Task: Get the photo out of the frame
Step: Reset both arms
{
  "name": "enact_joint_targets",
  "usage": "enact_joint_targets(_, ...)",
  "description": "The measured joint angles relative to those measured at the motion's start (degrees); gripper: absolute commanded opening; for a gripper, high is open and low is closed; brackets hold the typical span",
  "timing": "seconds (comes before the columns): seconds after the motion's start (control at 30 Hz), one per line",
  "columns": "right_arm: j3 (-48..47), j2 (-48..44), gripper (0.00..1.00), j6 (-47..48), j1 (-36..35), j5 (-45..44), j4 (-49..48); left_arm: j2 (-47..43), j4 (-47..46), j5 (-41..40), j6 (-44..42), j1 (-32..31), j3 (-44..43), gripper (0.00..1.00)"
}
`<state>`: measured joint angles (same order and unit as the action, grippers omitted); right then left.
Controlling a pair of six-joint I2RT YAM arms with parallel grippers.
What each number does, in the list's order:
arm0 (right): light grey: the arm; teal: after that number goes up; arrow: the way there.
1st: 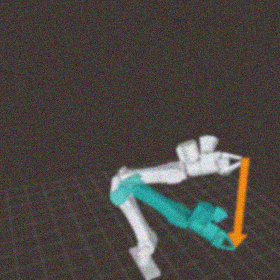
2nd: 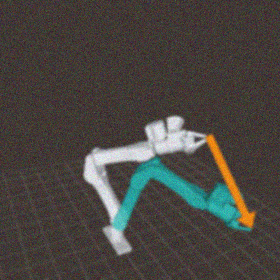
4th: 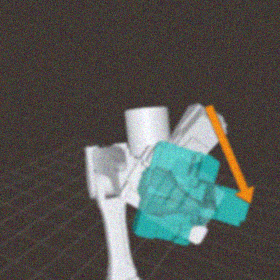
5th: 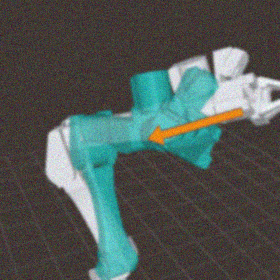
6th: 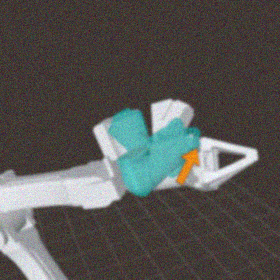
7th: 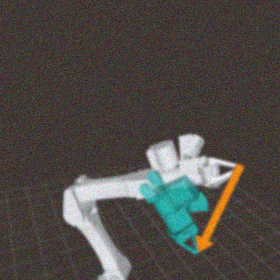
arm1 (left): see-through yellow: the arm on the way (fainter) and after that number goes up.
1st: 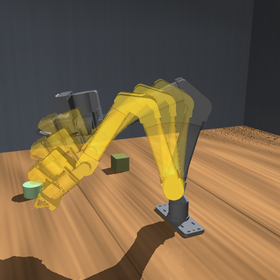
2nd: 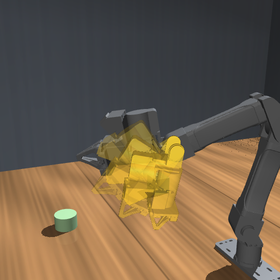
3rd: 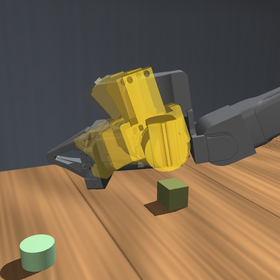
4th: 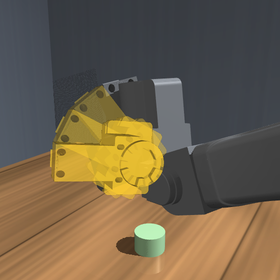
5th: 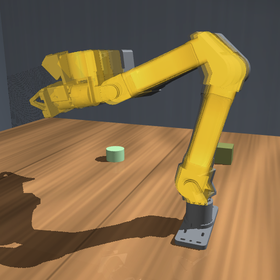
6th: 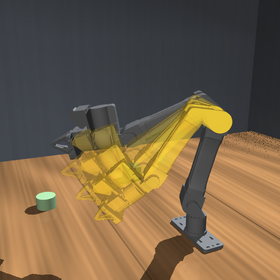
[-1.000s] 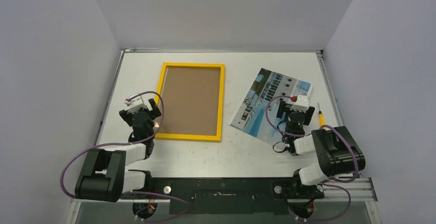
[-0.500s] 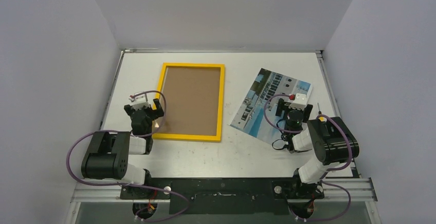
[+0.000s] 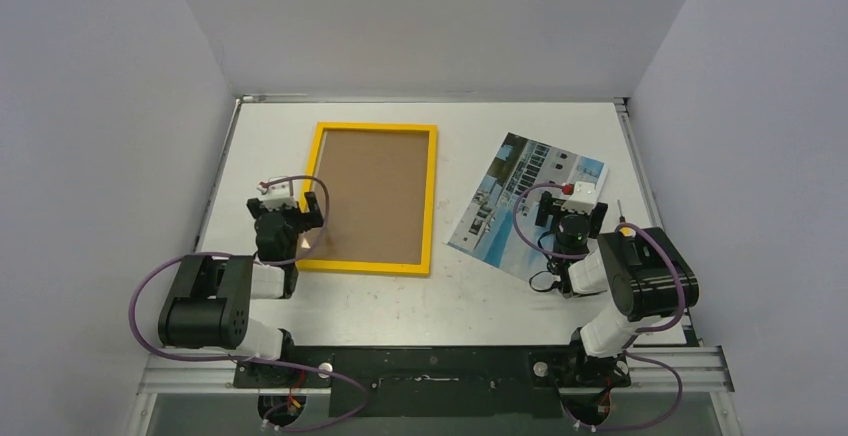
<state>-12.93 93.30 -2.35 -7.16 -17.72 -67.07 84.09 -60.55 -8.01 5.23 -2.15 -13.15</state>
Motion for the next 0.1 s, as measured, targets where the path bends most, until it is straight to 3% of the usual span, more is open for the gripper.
enact_joint_targets(0.1, 0.0, 0.0, 0.9, 0.02, 0.0, 0.02, 0.0, 0.04, 0.02, 0.26, 0.02, 0.0, -0.09, 0.97)
